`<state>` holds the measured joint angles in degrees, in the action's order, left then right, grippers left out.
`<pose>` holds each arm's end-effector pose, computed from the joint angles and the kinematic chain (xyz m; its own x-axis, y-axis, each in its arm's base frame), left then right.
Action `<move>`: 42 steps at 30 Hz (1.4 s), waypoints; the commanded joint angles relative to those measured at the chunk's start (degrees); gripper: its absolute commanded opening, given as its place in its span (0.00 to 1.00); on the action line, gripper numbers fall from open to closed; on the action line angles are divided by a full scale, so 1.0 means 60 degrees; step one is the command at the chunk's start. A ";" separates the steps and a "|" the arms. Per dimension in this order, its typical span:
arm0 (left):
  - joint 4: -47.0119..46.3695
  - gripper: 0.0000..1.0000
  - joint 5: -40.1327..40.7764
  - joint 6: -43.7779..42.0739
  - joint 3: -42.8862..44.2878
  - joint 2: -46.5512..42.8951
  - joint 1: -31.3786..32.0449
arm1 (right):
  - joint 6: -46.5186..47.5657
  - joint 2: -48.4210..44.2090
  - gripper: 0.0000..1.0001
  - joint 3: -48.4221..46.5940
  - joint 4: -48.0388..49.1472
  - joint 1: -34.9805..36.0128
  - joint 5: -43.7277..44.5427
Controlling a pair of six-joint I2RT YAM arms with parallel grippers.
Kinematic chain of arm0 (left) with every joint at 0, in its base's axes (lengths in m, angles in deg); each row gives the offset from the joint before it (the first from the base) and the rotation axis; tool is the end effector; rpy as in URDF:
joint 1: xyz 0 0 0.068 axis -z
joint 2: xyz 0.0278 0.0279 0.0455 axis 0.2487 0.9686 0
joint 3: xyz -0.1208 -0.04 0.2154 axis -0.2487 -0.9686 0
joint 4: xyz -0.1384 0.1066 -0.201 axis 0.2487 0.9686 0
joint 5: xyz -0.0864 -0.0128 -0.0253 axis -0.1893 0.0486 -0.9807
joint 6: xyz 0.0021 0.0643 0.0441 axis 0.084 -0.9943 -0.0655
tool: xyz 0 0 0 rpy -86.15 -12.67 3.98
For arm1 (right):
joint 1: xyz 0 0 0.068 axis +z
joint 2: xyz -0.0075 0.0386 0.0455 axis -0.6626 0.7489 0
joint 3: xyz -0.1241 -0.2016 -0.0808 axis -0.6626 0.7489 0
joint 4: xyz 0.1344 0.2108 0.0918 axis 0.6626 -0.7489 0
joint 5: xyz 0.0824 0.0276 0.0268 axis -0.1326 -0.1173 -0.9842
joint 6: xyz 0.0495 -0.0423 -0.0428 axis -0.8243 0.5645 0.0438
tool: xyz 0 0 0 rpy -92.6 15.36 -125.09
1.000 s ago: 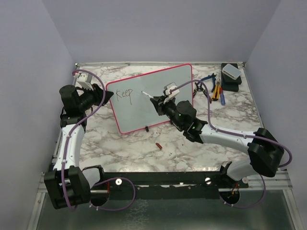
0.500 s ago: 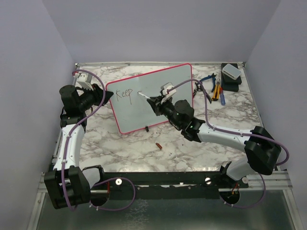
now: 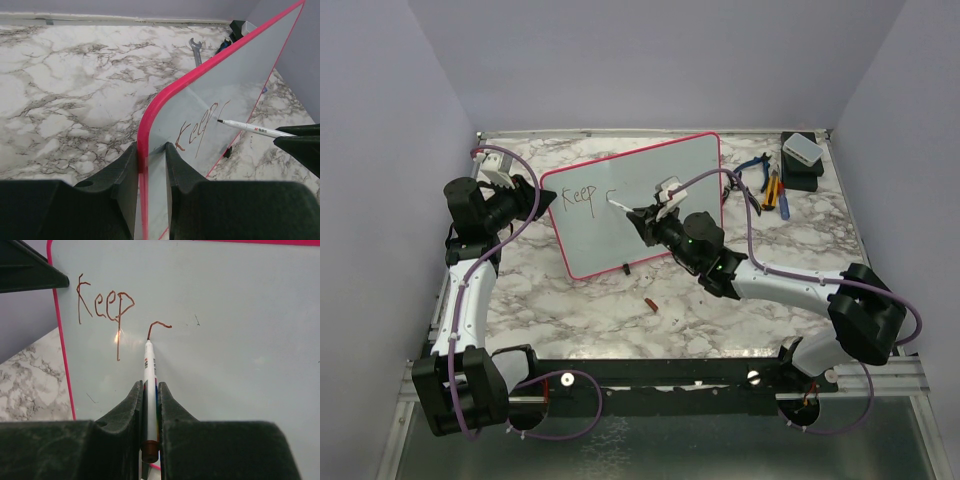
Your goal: Write a sentence on the whiteboard
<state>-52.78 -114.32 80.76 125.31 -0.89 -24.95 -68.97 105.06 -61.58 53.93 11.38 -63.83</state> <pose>0.2895 0.0070 0.2904 -0.3331 -0.2404 -0.9117 0.4671 0.7979 -0.3811 0.2387 0.2928 0.2551 -0.0458 0.0592 -0.9972 -0.6547 0.7522 0.0747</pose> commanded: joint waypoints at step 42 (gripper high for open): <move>0.0266 0.13 -0.0001 -0.0122 -0.0125 -0.0119 -0.0015 | 0.1230 -0.0201 0.01 -0.0648 0.0111 -0.0171 0.1107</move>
<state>-52.78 -114.36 80.76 125.31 -1.13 -24.95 -62.21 102.70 -64.36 54.03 10.86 -59.22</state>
